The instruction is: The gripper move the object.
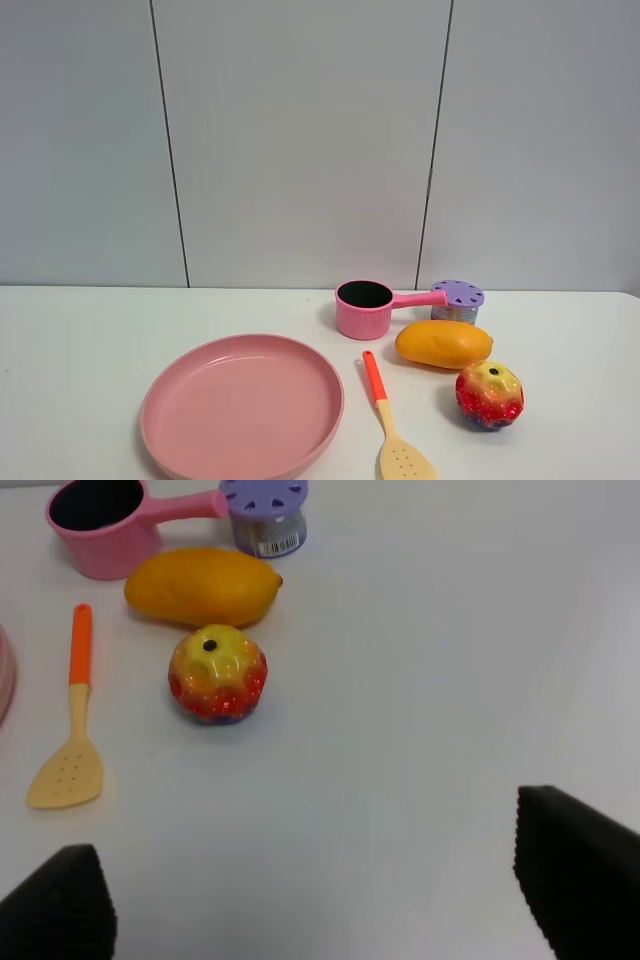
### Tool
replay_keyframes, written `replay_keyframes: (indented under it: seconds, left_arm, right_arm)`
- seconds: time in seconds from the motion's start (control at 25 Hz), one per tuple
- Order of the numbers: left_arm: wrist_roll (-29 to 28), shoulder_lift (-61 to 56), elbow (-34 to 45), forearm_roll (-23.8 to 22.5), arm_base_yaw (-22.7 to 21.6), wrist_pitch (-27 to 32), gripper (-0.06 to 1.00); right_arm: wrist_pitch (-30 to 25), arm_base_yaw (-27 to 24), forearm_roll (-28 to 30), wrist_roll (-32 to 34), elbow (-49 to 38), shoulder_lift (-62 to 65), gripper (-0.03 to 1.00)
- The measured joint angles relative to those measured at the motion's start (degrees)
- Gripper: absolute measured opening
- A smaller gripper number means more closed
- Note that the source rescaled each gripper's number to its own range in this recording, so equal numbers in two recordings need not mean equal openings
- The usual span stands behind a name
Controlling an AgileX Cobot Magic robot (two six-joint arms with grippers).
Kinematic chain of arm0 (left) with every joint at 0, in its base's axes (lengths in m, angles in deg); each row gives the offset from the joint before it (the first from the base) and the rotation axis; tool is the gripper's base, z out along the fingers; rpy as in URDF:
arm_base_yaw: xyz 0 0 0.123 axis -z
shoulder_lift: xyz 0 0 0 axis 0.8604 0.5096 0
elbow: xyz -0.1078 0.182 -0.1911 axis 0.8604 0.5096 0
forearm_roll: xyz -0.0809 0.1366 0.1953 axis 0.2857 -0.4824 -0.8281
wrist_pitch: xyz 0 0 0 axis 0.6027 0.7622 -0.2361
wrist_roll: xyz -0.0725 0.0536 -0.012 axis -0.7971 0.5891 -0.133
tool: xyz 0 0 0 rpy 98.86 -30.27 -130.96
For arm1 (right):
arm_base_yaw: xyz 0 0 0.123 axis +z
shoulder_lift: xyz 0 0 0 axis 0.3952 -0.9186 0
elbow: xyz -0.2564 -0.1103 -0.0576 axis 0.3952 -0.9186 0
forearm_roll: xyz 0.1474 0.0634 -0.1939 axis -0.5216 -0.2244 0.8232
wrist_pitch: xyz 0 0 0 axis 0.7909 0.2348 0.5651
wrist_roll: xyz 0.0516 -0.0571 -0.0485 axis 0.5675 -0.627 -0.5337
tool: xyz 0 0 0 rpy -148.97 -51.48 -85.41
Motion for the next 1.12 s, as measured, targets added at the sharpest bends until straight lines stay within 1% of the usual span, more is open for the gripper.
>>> replay_keyframes:
  seconds: [0.12,0.28,0.4,0.56,0.6,0.64,0.68,0.72,0.8,1.12]
  left_arm:
    - [-0.8,-4.5,2.9,-2.8,0.8,0.1,0.70]
    - [-0.9,-7.2,7.0,-2.9,3.4,-0.5,0.70]
    - [-2.1,-7.4,7.5,-3.2,5.5,-1.5,0.70]
    - [-5.7,-7.4,7.5,-5.6,8.0,-1.8,0.70]
    - [-6.9,-7.4,7.5,-6.6,8.4,-1.8,0.68]
    - [-7.9,-7.4,7.5,-7.4,8.7,-1.8,0.65]
    - [-8.8,-7.4,7.6,-8.2,8.9,-1.8,0.60]
    - [-9.3,-7.4,7.6,-8.2,8.9,-1.8,0.57]
    - [-9.6,-7.4,7.6,-8.6,8.9,-1.8,0.45]
    - [-9.3,-7.4,7.6,-8.6,8.9,-1.8,0.45]
  right_arm:
    - [0.0,0.0,0.0,0.0,0.0,0.0,1.00]
    - [0.0,0.0,0.0,0.0,0.0,0.0,1.00]
    - [0.0,0.0,0.0,0.0,0.0,0.0,1.00]
    - [0.0,0.0,0.0,0.0,0.0,0.0,1.00]
    - [0.0,0.0,0.0,0.0,0.0,0.0,1.00]
    - [0.0,0.0,0.0,0.0,0.0,0.0,1.00]
    - [0.0,0.0,0.0,0.0,0.0,0.0,1.00]
    - [0.0,0.0,0.0,0.0,0.0,0.0,1.00]
    - [0.0,0.0,0.0,0.0,0.0,0.0,1.00]
    - [0.0,0.0,0.0,0.0,0.0,0.0,1.00]
